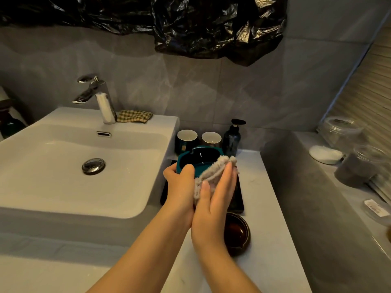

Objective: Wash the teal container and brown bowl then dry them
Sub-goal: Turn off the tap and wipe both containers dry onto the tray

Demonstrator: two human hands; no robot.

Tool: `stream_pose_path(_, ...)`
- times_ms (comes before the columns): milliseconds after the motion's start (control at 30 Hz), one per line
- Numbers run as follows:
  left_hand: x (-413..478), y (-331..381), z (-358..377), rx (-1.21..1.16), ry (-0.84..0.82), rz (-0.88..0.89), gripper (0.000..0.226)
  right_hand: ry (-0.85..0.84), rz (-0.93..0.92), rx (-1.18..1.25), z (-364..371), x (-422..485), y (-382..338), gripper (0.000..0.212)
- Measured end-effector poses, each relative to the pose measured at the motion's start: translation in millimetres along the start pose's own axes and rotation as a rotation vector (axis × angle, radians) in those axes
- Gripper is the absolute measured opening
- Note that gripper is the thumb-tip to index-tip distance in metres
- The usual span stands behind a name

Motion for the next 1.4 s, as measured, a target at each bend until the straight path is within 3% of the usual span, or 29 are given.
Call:
stream_pose_path(67,-2,-4,-4,0.027,-0.024,0.019,0.033,0.002,0.085,0.068,-5,15,12,0.053)
stream_pose_path(167,-5,-4,-7,0.194,-0.11,0.039,0.04,-0.07,0.595,0.364,-17,48,47,0.031)
stream_pose_path(200,-5,-4,-7,0.227,-0.123,0.036,0.041,-0.101,0.672,0.39,-17,49,51,0.03)
stream_pose_path(233,-3,-2,-6,0.234,-0.124,0.036,0.04,-0.094,0.651,0.381,-18,46,49,0.031)
stream_pose_path(300,2,2,-4,0.182,-0.092,0.039,0.034,0.008,0.369,0.295,-20,31,27,0.037)
stream_pose_path(367,7,3,-3,0.117,-0.041,0.039,0.03,0.003,0.094,0.072,-9,8,16,0.043)
stream_pose_path(433,9,0,-8,0.096,-0.014,0.015,0.029,-0.064,0.031,-0.01,0,-2,9,0.047)
stream_pose_path(500,7,-3,-14,0.115,-0.059,-0.024,0.03,-0.103,0.052,0.001,-9,12,8,0.044)
stream_pose_path(600,3,-1,-16,0.267,-0.167,-0.065,0.034,-0.247,0.452,0.277,-14,43,25,0.032)
stream_pose_path(667,5,5,-13,0.328,-0.185,-0.045,0.035,-0.304,0.576,0.275,-16,45,29,0.032)
stream_pose_path(733,11,11,-10,0.255,-0.12,-0.011,0.037,-0.234,0.335,0.262,-15,38,8,0.043)
stream_pose_path(800,17,14,-11,0.152,-0.028,0.019,0.042,-0.153,-0.005,0.031,-6,15,-9,0.053)
stream_pose_path(867,16,11,-14,0.142,0.011,0.019,0.041,-0.12,-0.172,-0.194,3,-3,-15,0.054)
stream_pose_path(933,11,7,-16,0.192,-0.045,-0.03,0.038,-0.125,-0.135,-0.235,0,8,-6,0.051)
stream_pose_path(967,9,7,-16,0.228,-0.091,-0.046,0.037,-0.146,-0.051,-0.142,-4,20,5,0.046)
stream_pose_path(1067,9,14,-15,0.381,-0.204,-0.029,0.037,-0.322,0.543,0.424,-5,47,33,0.045)
stream_pose_path(1100,10,16,-14,0.401,-0.215,-0.012,0.038,-0.352,0.584,0.484,-7,44,33,0.043)
stream_pose_path(1167,14,18,-12,0.341,-0.178,0.014,0.04,-0.278,0.41,0.34,-11,30,24,0.021)
stream_pose_path(1267,19,16,-11,0.149,-0.099,0.028,0.035,-0.126,-0.016,0.102,-2,-2,-2,0.055)
stream_pose_path(1333,19,14,-11,0.21,-0.129,0.016,0.035,-0.14,-0.018,0.064,-2,2,-2,0.06)
stream_pose_path(1400,18,16,-13,0.39,-0.209,0.009,0.04,-0.239,0.205,0.222,-7,24,12,0.049)
Point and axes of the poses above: each hand's wrist, its own x-axis towards the middle knuckle, its own z-axis out of the palm, y = z × x, the point moved 7 cm from there along x, towards the middle knuckle, and after that the axes turned 11 degrees about -x, right-handed, at the moved point
